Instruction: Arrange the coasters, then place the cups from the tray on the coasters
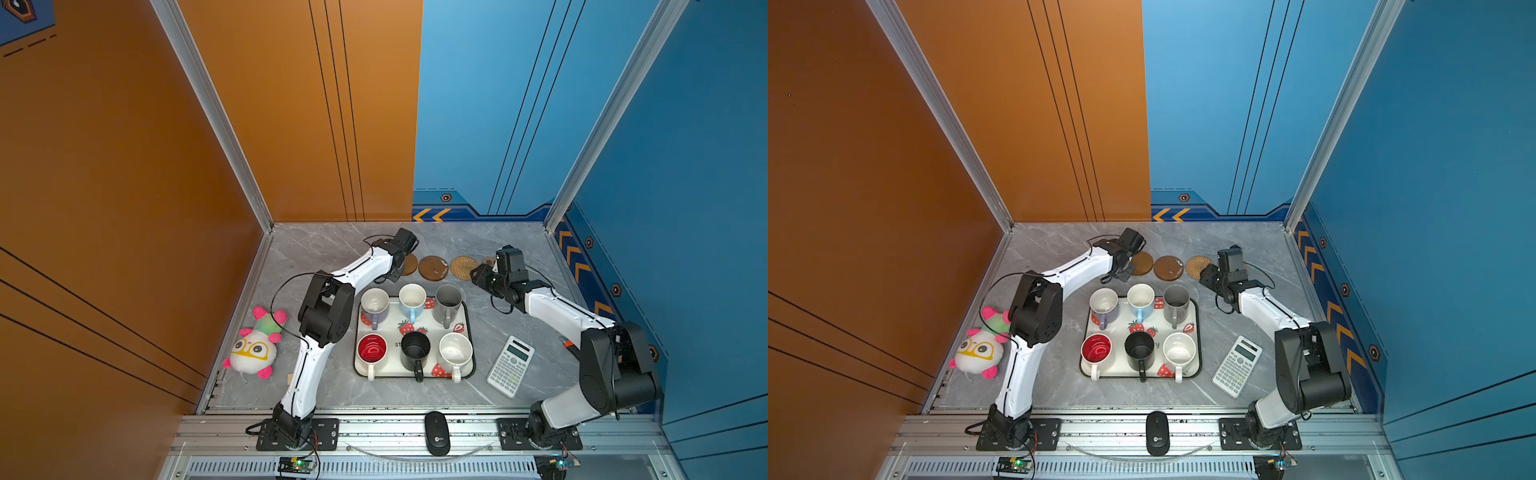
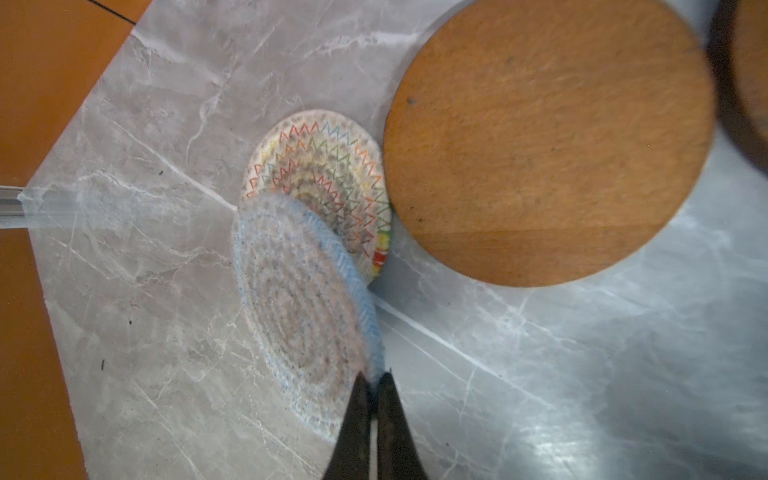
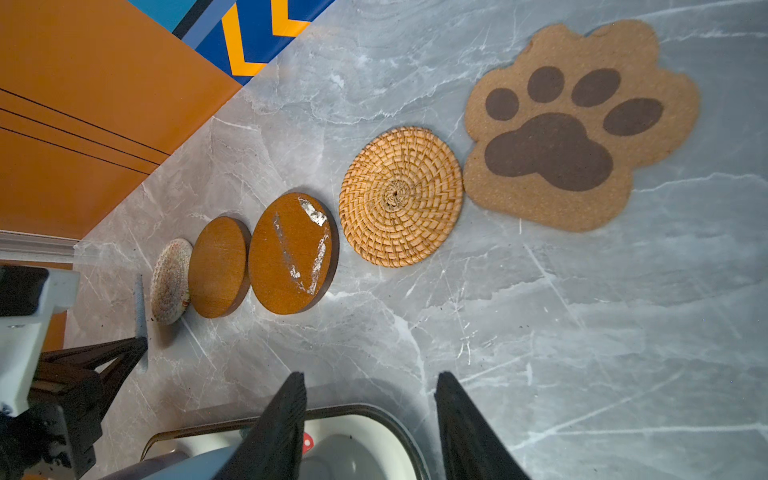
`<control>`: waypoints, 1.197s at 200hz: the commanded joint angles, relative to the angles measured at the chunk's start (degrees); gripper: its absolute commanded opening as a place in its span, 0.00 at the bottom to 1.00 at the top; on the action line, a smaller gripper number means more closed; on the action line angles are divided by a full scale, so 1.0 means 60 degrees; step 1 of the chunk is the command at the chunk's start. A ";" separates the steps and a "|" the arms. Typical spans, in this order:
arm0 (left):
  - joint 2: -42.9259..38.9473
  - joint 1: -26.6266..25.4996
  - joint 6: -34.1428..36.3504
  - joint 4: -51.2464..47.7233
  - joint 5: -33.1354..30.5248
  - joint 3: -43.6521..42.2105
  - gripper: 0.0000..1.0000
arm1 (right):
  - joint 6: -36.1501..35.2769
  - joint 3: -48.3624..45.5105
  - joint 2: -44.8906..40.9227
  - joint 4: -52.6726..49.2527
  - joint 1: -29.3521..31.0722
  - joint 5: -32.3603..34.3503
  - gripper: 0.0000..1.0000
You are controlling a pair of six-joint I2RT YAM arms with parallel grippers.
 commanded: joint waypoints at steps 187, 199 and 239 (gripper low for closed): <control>0.0567 0.2058 0.0471 0.0610 0.0088 0.0425 0.00 | 0.0169 0.0031 -0.0453 0.0003 0.0055 -0.0095 0.50; 0.0667 0.2121 0.0441 0.0618 0.0157 0.0480 0.00 | 0.0170 0.0006 -0.0495 -0.0030 0.0060 -0.0056 0.50; 0.0880 0.2242 0.0400 0.0491 0.0265 0.0758 0.00 | 0.0176 0.0018 -0.0583 -0.0130 0.0072 0.0011 0.50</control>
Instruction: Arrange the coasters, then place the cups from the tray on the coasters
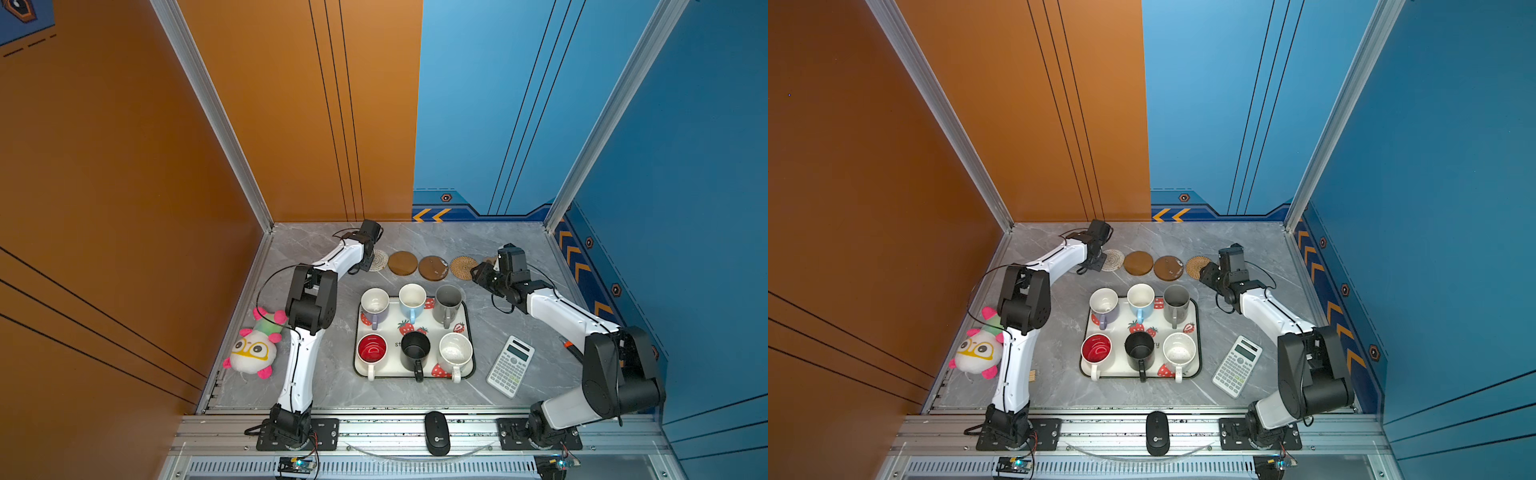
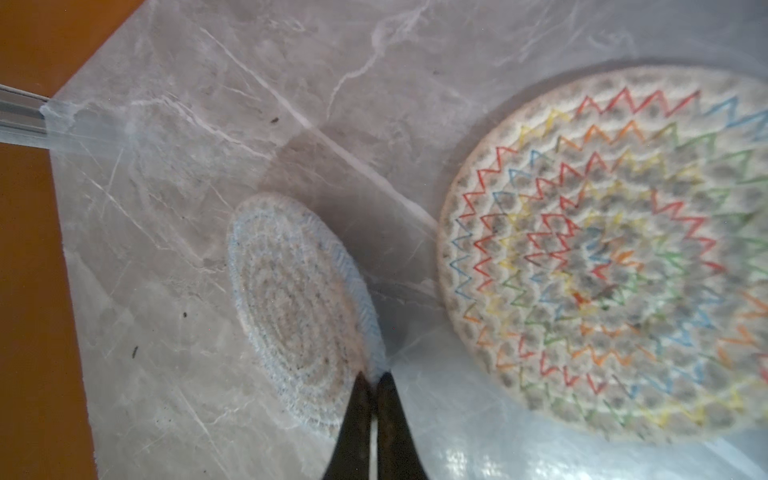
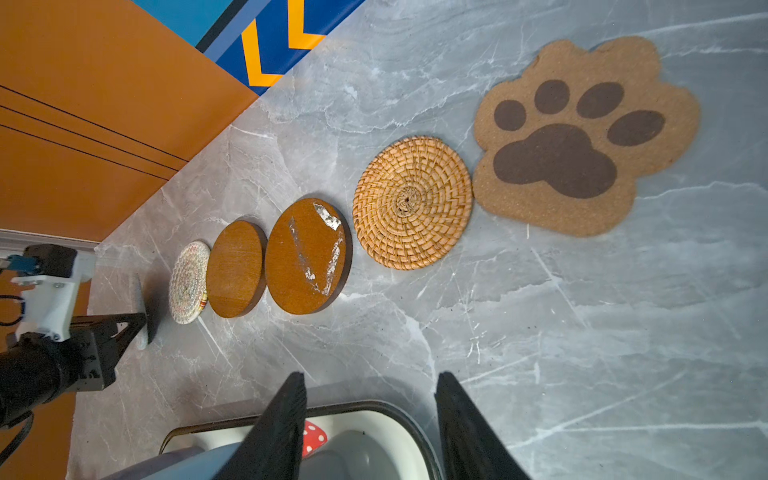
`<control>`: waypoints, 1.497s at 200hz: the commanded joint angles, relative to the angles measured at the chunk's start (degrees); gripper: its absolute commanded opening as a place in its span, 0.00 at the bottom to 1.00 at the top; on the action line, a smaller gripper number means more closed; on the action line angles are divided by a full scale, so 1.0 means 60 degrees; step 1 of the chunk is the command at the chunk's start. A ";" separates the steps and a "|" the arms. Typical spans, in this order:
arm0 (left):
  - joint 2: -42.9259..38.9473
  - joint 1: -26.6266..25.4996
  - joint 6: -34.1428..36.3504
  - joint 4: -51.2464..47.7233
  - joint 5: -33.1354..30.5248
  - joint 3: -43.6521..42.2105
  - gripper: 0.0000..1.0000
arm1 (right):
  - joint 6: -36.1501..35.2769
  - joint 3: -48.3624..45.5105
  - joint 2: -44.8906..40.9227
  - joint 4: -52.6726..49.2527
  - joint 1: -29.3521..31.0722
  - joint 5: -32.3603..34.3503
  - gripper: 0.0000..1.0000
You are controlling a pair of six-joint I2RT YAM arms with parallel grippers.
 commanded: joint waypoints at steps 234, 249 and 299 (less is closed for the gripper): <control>-0.0061 -0.0189 -0.1872 -0.0155 0.4587 0.1480 0.15 | 0.0089 -0.0009 -0.0332 0.0018 0.0084 -0.0060 0.44; 0.0329 -0.0164 -0.2200 -0.0155 0.4805 0.1768 0.15 | 0.0085 -0.0038 -0.0362 0.0009 0.0082 -0.0073 0.43; 0.1020 -0.0080 -0.2941 -0.0155 0.4849 0.2032 0.08 | 0.0077 -0.0082 -0.0347 0.0063 0.0053 -0.0146 0.43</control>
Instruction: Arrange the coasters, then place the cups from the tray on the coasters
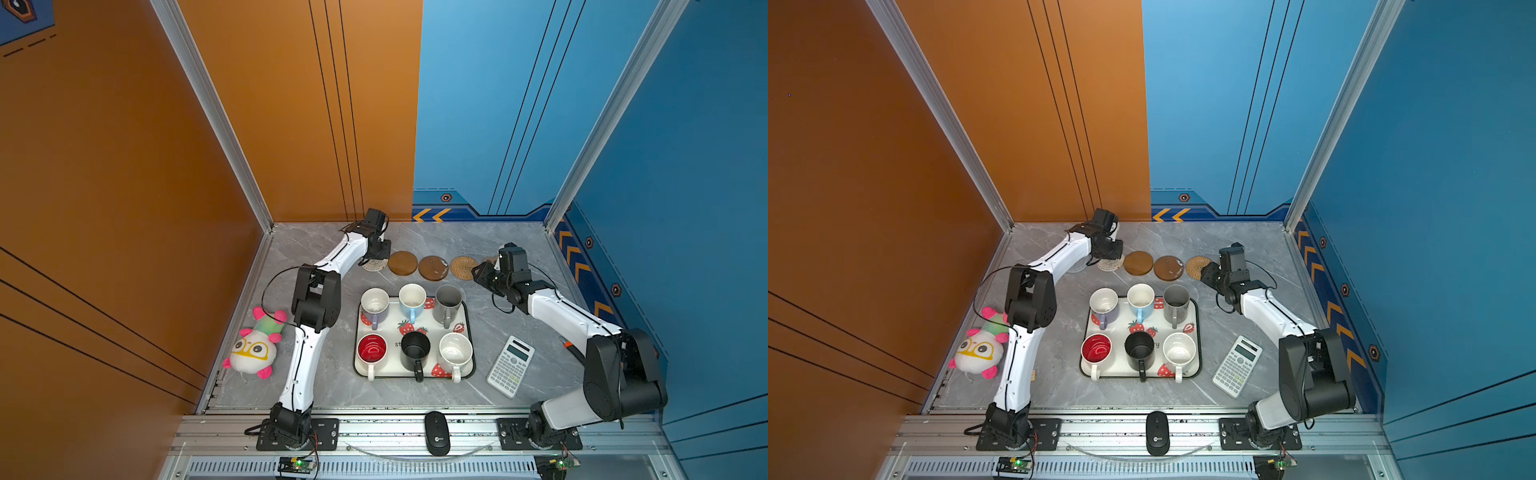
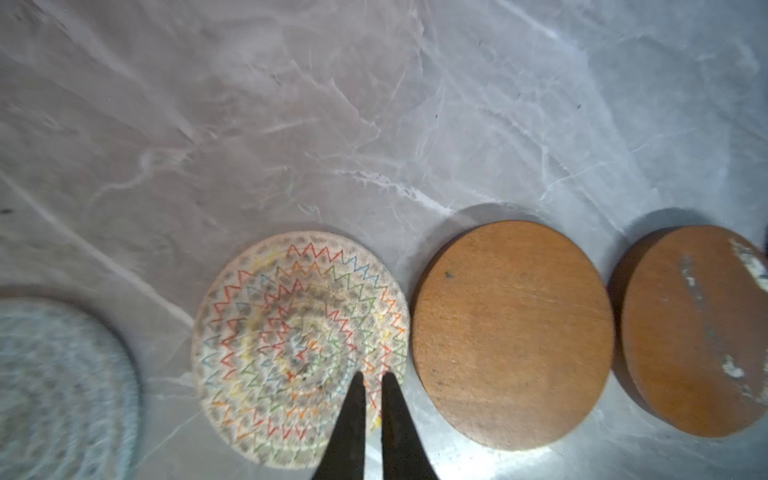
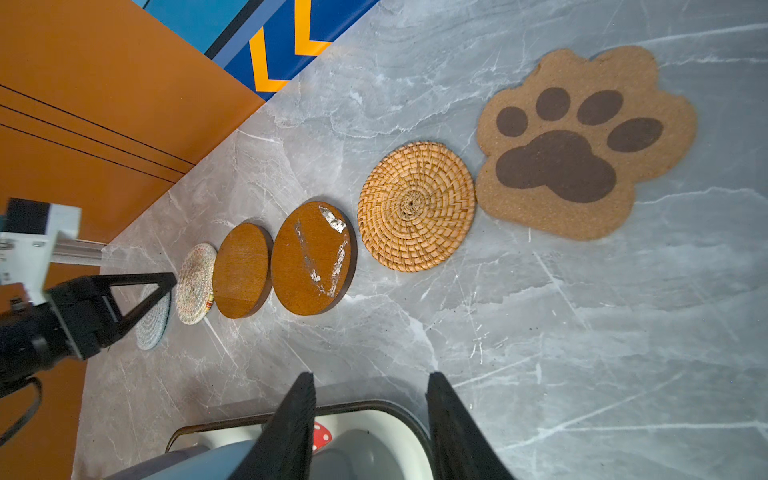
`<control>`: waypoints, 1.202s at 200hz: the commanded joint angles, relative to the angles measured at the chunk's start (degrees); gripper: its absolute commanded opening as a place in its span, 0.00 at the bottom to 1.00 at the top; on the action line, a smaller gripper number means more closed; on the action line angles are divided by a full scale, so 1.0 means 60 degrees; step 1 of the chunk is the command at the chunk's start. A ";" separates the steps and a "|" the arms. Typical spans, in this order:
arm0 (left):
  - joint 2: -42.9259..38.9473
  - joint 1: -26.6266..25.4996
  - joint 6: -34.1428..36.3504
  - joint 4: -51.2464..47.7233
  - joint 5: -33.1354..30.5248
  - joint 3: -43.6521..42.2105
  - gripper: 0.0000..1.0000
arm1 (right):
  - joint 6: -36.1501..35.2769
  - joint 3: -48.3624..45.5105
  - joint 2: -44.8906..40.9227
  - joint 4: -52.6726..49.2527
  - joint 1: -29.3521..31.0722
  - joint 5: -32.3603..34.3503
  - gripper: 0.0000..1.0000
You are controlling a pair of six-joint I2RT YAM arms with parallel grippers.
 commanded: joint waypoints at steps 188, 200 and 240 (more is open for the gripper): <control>-0.0357 0.0476 -0.1283 -0.0177 -0.1055 -0.1254 0.00 | 0.0145 0.0080 0.0153 0.0289 0.0138 -0.0475 0.41; -0.0436 0.0449 -0.1231 -0.0180 -0.0963 -0.1122 0.03 | 0.0095 0.0284 0.0304 0.0197 0.0137 -0.0583 0.41; -0.0788 0.0302 -0.1078 -0.0181 -0.0769 -0.0552 0.13 | -0.0312 0.1275 0.0698 -0.0480 0.0151 -0.0787 0.40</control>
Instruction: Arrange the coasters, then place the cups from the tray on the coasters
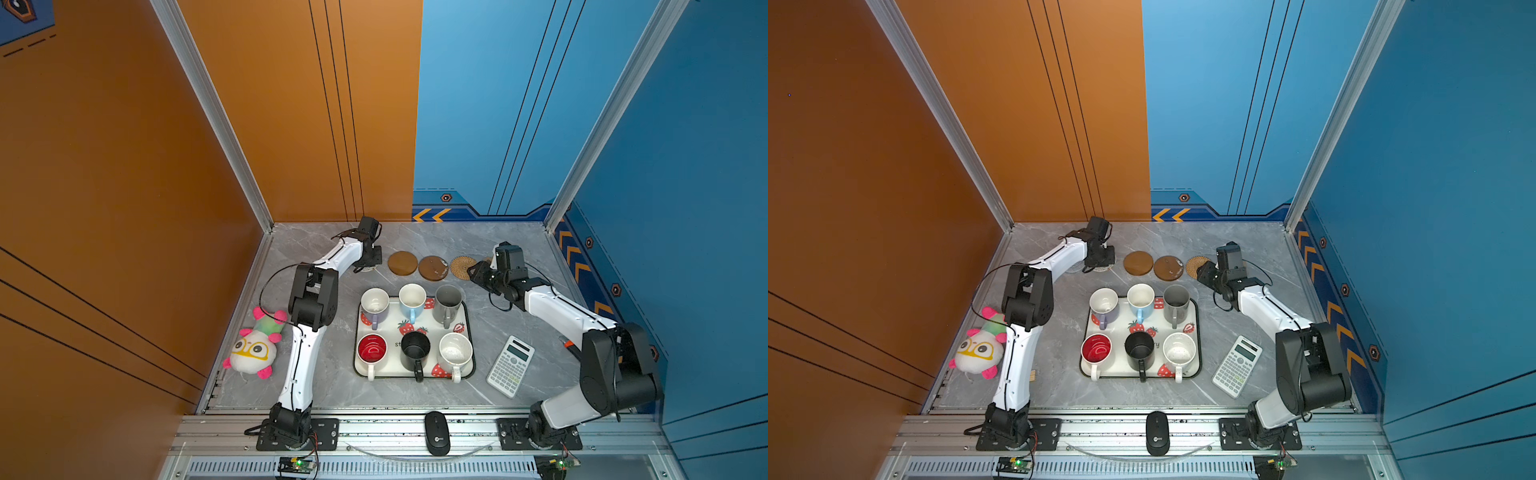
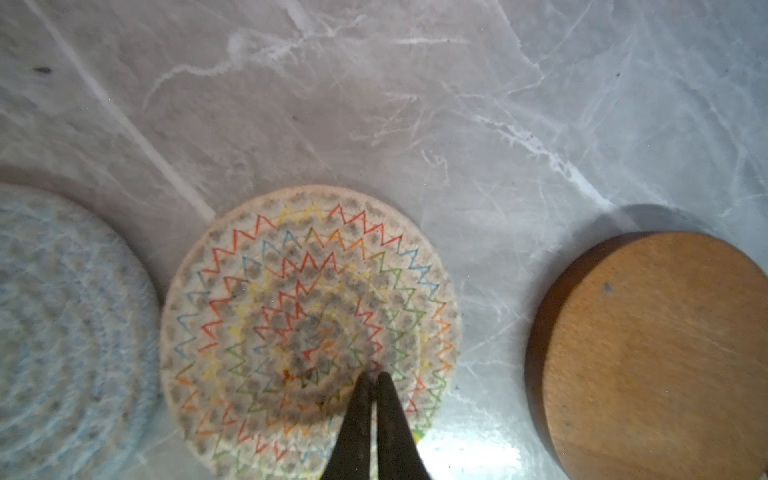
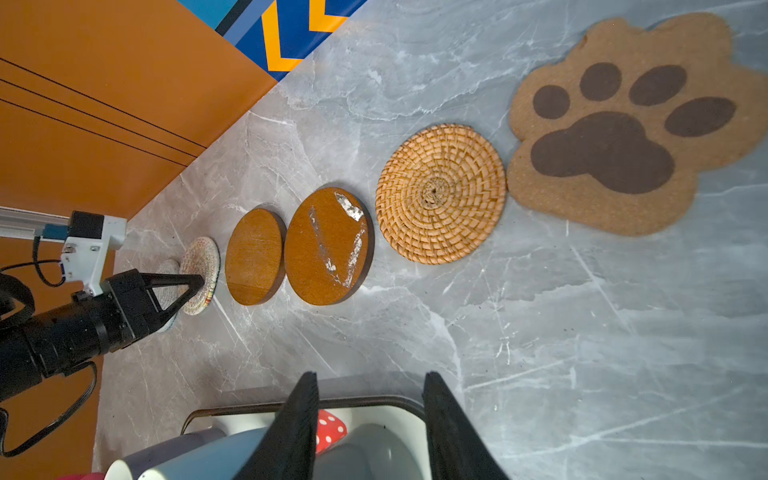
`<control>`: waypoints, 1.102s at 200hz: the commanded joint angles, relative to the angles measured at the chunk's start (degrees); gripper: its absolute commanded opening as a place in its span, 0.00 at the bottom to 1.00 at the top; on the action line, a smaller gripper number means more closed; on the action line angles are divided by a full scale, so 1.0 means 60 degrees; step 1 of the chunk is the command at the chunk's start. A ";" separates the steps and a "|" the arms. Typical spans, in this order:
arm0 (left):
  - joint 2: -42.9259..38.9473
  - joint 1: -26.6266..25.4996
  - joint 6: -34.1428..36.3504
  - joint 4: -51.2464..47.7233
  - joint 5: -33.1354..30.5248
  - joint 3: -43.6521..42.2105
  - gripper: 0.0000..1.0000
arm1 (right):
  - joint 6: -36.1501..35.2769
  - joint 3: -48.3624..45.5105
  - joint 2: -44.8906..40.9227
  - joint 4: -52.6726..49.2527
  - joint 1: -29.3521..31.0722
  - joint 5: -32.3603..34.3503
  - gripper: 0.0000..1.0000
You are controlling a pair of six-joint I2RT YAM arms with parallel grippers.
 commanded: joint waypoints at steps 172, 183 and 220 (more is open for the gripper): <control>-0.1797 -0.1380 -0.0147 0.0012 0.2205 -0.0827 0.02 | -0.1552 0.3782 0.4207 -0.2364 0.0186 -0.2796 0.00; -0.1796 -0.1443 -0.0147 0.0052 0.2189 -0.0889 0.02 | -0.1571 0.3813 0.4368 -0.2335 0.0272 -0.2826 0.00; -0.1782 -0.1547 -0.0162 0.0081 0.2225 -0.1006 0.01 | -0.1481 0.3824 0.4719 -0.2253 0.0382 -0.2889 0.00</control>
